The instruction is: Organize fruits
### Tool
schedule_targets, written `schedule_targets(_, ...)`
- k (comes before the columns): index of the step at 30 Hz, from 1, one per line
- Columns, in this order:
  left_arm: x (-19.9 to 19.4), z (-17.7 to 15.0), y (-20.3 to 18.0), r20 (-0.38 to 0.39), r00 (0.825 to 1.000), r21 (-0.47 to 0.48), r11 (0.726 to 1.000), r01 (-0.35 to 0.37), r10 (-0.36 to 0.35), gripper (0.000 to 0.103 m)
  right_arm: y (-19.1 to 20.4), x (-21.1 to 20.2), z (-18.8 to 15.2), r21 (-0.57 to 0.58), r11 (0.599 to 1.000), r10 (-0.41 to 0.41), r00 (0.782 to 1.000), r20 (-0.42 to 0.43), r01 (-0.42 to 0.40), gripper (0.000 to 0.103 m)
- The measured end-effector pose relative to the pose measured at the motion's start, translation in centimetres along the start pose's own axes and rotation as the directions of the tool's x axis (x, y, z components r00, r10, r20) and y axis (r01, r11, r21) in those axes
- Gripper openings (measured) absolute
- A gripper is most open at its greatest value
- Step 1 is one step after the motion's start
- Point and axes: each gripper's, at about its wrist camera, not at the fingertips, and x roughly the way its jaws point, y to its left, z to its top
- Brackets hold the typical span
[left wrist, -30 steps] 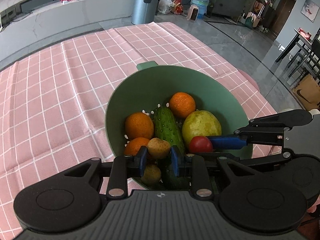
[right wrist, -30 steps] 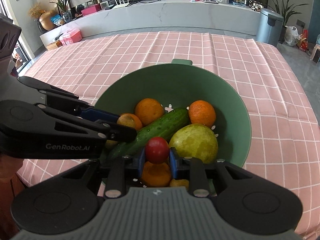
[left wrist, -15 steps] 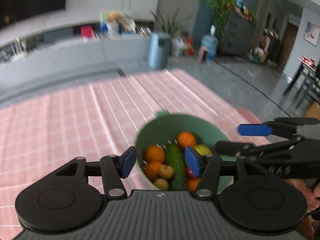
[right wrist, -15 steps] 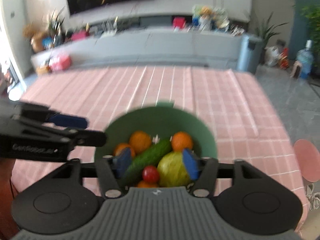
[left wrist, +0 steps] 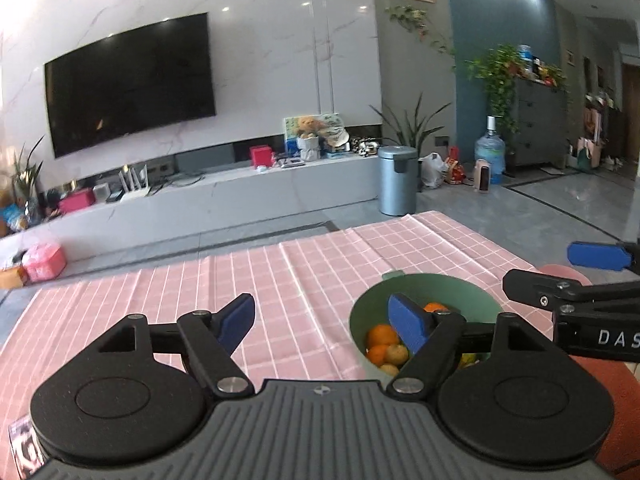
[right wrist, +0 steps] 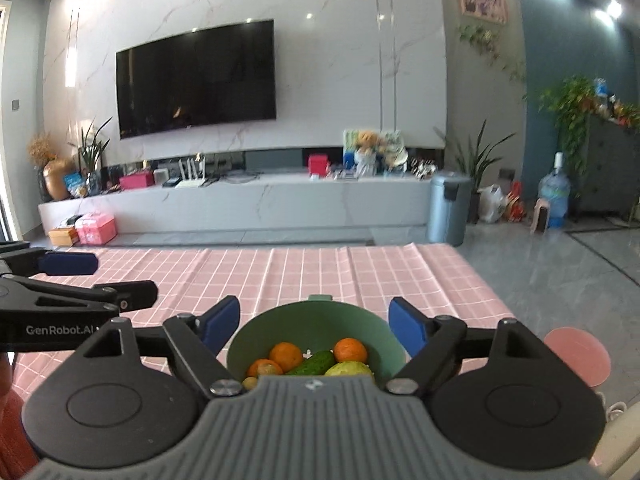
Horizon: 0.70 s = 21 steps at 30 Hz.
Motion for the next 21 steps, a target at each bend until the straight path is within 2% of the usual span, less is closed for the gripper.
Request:
schedule_targets(2, -0.2, -0.5, 0.0, 0.007, 1.000, -0.005, 1.000, 0.016, -0.016, 0.089, 0.2, -0.6, -0.6, 0.013, 1.000, -0.011, 1.000, 0.001, 0.011, 0.084)
schedule_targets(6, -0.7, -1.6, 0.5, 0.019, 1.000, -0.039, 0.999, -0.023, 0.023, 0.090, 0.5, -0.9, -1.9, 0.021, 1.000, -0.017, 1.000, -0.025, 0.018, 0.089)
schedule_targets(16, 0.4, -4.2, 0.4, -0.037, 0.994, -0.041, 0.994, -0.100, 0.099, 0.090, 1.9, -0.2, -4.9, -0.011, 1.000, -0.027, 0.996, -0.081, 0.026, 0.091)
schedule_targets(21, 1.1, -5.2, 0.4, -0.083, 0.991, -0.019, 0.994, -0.108, 0.106, 0.090, 2.0, 1.5, -5.9, -0.027, 1.000, -0.015, 0.993, -0.118, 0.011, 0.091)
